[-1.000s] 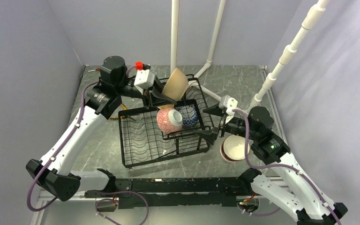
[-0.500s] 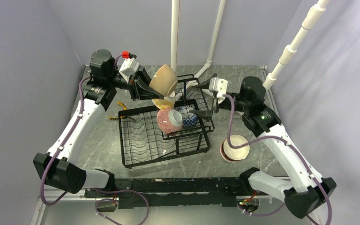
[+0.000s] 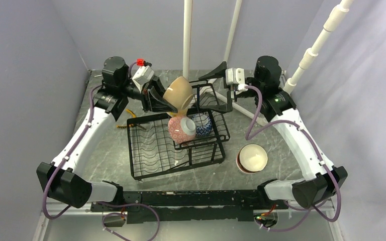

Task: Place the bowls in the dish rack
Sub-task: Turn the bowl upside down on the dish rack.

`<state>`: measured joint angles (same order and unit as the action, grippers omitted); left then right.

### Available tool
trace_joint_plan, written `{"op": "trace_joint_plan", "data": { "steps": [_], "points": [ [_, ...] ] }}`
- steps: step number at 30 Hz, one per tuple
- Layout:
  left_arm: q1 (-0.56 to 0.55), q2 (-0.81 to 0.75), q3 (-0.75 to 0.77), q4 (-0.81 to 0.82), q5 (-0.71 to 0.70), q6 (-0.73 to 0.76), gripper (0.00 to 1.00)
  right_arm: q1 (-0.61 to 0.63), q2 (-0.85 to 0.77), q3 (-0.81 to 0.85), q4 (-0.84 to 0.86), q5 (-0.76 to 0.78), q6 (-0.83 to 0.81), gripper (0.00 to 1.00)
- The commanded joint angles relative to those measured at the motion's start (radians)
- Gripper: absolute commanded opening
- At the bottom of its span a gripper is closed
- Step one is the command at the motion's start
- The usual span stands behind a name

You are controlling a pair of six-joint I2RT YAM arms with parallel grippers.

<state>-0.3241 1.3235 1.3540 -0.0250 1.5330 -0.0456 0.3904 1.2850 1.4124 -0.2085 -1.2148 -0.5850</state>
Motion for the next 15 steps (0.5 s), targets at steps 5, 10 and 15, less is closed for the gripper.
{"op": "trace_joint_plan", "data": {
  "steps": [5, 10, 15],
  "points": [
    [-0.119, -0.004, 0.017, 0.072, 0.216, -0.060, 0.03, 0.079, 0.090, 0.227, -0.348, -0.063, -0.331, 0.99],
    [-0.166, 0.006, 0.008, 0.137, 0.210, -0.128, 0.03, 0.114, 0.132, 0.294, -0.516, -0.026, -0.441, 0.99],
    [-0.198, 0.021, -0.009, 0.275, 0.202, -0.253, 0.03, 0.120, 0.104, 0.240, -0.491, -0.064, -0.429, 0.99]
  ]
}}
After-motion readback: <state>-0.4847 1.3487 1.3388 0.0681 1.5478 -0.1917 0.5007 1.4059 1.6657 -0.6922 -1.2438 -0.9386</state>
